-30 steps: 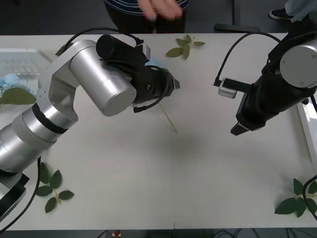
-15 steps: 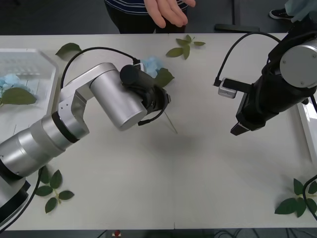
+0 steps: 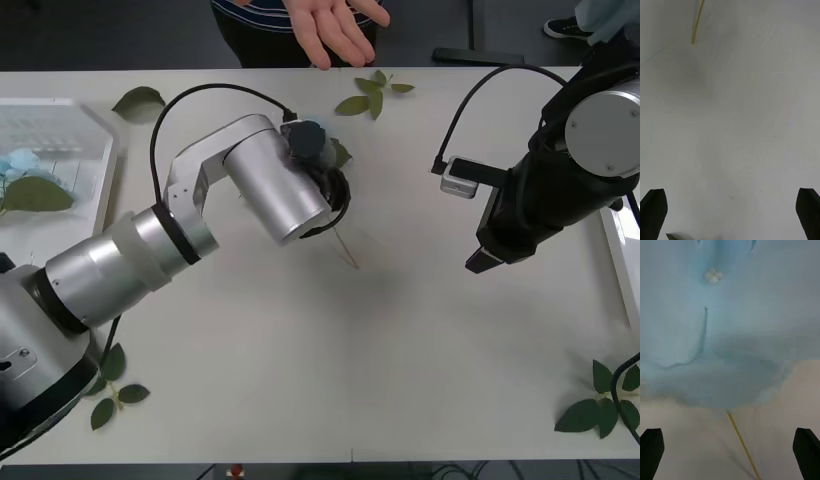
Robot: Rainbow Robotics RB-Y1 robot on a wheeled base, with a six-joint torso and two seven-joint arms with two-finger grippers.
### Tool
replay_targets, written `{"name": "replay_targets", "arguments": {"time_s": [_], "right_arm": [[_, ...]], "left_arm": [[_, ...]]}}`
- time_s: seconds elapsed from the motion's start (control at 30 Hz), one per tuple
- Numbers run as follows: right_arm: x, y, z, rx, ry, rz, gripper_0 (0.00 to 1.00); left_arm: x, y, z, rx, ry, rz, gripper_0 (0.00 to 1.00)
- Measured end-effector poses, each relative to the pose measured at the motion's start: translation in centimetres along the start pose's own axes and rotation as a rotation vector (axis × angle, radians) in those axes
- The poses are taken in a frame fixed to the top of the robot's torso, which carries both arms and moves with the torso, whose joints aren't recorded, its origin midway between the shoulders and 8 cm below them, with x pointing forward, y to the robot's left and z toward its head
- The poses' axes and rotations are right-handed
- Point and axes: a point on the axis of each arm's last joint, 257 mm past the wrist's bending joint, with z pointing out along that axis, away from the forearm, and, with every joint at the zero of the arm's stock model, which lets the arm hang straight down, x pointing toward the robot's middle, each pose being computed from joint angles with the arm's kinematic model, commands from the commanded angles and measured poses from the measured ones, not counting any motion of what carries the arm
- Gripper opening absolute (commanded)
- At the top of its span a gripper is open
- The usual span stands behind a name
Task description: Place the red flowers into the right box and the blue flowers into the left box. If a person shows an open palm, hand one flower to the person first, then continue sorting.
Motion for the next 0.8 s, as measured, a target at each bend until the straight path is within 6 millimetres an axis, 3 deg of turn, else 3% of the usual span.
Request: {"name": "replay_targets", "arguments": {"time_s": [0.33,0.5,0.8], "right_arm": [[0.0,0.0,0.0,0.000,0.000,0.000,1.00],[0.0,0.0,0.0,0.000,0.000,0.000,1.00],[0.0,0.0,0.0,0.000,0.000,0.000,1.00]], "left_arm": [[0.5,0.7,2.9,-0.057,0.005,-0.022,1.00],[1.7,0.6,4.1,-0.068,0.026,-0.045,1.00],[2.8,0.0,4.2,-0.080,0.043,-0.069,1.00]]}}
